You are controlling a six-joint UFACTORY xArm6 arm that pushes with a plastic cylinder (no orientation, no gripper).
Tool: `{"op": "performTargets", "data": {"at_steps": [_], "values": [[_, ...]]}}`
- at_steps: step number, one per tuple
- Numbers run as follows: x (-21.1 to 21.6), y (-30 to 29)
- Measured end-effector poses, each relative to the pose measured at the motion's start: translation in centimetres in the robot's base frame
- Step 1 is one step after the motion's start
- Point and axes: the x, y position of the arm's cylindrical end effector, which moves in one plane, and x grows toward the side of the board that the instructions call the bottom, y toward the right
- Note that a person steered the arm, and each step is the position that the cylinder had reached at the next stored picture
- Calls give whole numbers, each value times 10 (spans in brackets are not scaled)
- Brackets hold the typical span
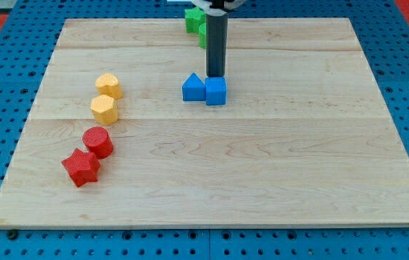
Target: Move the blue triangle below the blue cube
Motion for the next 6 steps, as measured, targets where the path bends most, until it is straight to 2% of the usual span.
{"op": "performTargets", "data": {"at_steps": [1,2,3,5,6], "values": [[-3,-40],[37,-43],[58,-41],[40,-52],[70,-49]]}}
